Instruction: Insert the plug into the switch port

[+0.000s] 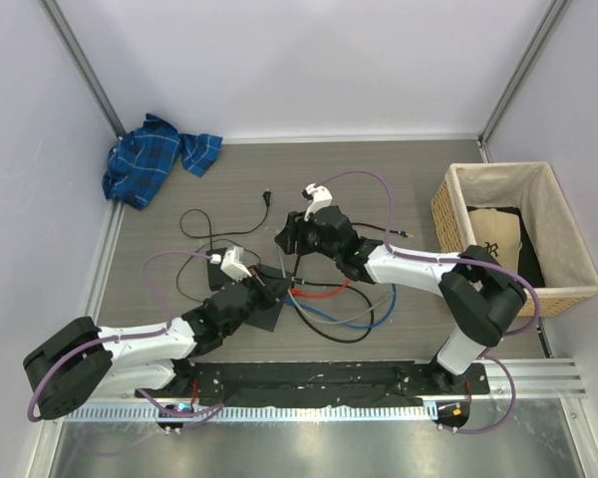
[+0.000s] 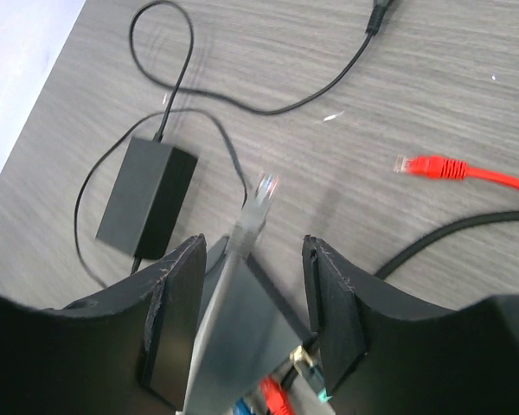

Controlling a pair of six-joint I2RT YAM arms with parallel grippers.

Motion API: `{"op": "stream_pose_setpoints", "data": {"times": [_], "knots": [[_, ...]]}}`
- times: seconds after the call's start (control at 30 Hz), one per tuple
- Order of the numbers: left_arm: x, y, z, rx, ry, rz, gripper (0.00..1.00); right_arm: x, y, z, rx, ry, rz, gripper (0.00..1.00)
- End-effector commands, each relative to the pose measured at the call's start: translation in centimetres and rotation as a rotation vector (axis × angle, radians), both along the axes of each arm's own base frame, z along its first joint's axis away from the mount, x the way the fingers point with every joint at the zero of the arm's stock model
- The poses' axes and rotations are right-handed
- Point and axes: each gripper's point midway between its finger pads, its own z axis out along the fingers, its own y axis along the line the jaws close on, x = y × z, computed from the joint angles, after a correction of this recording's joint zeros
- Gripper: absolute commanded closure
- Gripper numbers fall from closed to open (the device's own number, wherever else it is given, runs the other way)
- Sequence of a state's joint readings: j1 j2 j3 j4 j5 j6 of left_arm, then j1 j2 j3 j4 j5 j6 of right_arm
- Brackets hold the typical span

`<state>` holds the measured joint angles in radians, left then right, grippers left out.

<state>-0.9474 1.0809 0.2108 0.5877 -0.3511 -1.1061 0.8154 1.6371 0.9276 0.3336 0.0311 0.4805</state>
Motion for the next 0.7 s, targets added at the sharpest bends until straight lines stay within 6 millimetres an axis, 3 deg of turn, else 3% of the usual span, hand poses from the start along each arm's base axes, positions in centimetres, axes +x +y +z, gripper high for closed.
{"op": "stream_pose_setpoints", "data": {"times": [0.0, 0.27, 0.67], "knots": [[0.7, -0.3, 1.6, -0.007, -0.067, 0.02, 1.0, 2.4, 1.3, 3.2, 0.081, -0.066, -0.063, 0.44], [0.7, -0.1, 1.2, 0.007, -0.064, 0.031, 1.0, 2.6, 2.4, 2.2, 0.073, -0.03, -0.029, 0.51], [0.7, -0.2, 1.3, 0.008, -0.067, 0.029, 1.0, 1.6, 2.5, 1.2, 0.056, 0.027, -0.001, 0.62]]}}
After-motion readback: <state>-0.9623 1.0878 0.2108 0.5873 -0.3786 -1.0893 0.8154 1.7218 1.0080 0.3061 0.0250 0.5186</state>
